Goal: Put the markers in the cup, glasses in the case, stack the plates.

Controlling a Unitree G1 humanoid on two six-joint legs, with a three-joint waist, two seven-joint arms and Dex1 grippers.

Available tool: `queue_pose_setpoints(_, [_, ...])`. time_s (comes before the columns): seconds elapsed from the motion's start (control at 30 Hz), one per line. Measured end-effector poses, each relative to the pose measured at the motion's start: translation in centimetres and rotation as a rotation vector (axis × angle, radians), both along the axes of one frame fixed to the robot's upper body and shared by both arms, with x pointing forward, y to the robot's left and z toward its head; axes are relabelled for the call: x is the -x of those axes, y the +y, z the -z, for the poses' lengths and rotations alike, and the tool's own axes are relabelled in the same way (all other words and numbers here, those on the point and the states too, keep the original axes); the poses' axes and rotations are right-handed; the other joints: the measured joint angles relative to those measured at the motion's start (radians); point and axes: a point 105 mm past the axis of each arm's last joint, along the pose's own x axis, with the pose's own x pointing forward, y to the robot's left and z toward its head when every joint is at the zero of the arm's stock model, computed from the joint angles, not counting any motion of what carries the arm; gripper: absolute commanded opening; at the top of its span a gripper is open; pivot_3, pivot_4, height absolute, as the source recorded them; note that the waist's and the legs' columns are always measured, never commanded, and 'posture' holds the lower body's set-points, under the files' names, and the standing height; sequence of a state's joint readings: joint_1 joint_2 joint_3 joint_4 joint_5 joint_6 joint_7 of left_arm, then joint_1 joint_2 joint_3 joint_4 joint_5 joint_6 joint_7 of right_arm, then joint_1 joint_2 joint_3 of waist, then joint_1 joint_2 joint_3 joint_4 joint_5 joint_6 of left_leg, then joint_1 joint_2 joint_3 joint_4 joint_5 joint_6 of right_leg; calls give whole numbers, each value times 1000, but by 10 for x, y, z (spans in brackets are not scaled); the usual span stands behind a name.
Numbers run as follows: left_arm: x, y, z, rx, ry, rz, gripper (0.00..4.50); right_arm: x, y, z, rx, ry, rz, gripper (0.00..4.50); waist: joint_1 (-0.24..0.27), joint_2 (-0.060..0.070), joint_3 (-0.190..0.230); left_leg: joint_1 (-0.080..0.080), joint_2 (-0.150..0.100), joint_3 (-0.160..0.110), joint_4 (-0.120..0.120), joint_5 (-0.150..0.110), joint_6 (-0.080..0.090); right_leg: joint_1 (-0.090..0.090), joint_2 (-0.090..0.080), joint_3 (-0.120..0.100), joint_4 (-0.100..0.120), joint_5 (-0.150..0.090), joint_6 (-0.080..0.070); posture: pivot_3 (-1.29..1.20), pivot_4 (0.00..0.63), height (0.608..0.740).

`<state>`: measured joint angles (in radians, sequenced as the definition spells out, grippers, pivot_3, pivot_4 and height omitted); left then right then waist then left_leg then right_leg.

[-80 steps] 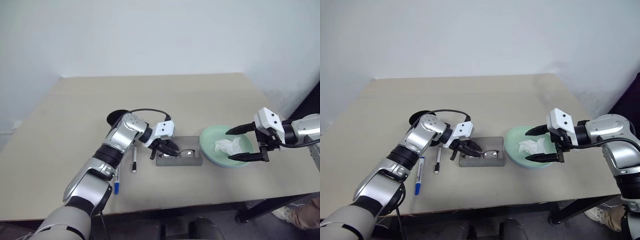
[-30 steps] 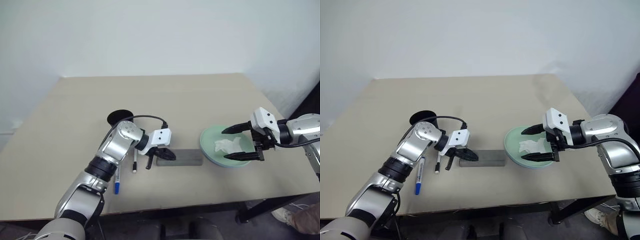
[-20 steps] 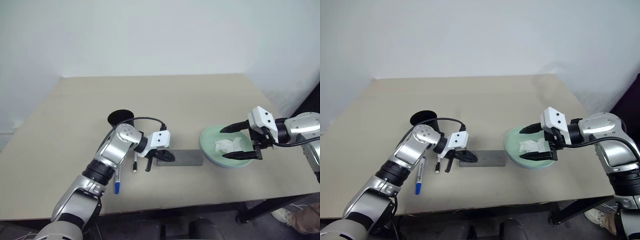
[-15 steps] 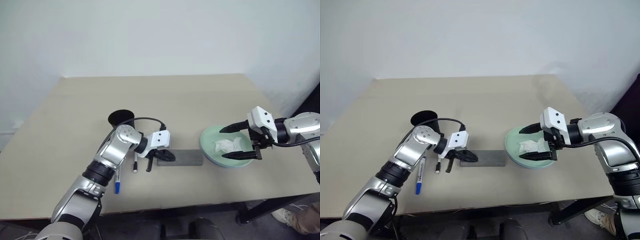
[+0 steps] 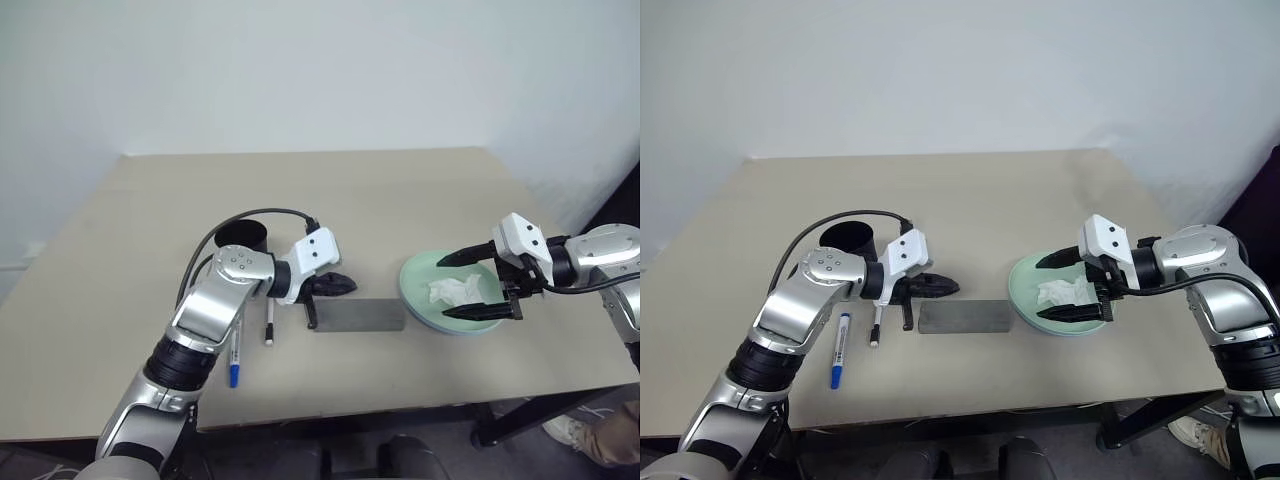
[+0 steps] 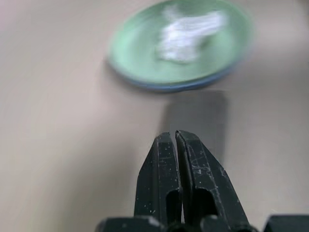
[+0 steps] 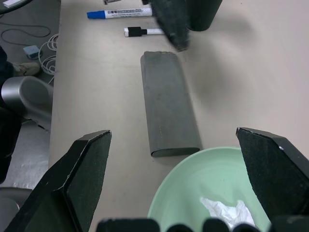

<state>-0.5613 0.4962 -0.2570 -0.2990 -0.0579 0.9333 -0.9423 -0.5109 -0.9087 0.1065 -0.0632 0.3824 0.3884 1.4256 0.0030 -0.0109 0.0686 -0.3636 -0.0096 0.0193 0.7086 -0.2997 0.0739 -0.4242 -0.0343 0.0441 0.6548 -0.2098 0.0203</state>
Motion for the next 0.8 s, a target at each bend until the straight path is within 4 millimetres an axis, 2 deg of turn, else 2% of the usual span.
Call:
queue_pose_setpoints(0.13, [2,15,11,-118,84,-204,46,0,2,1,-4,13,-15,4500,-1,0,0,0,0,0,0,0,0,0,1,0,0,0,0,0,0,738])
queue_pose_setpoints(0.27, [4,8,18,-64,202,-381,46,-2,6,1,-3,17,-36,4500,1,-1,0,0,0,-1,0,0,0,0,0,0,0,0,0,0,0,738])
queue_pose_setpoints(0.4, [-3,14,15,-2,231,-555,1278,-4,4,3,2,33,-36,4500,-3,-1,0,0,0,-1,-1,0,-1,0,0,0,0,0,0,0,0,738])
queue_pose_setpoints(0.6, [-11,24,11,-6,166,-688,3299,-7,4,2,10,20,-56,4500,-3,-1,0,1,0,-2,-2,1,-3,0,0,0,0,1,-1,0,0,738])
queue_pose_setpoints(0.8, [-17,50,10,43,153,-864,3299,-7,5,6,10,42,-68,4500,-4,-1,0,1,0,-1,-2,1,-3,0,-2,0,0,4,-5,0,0,738])
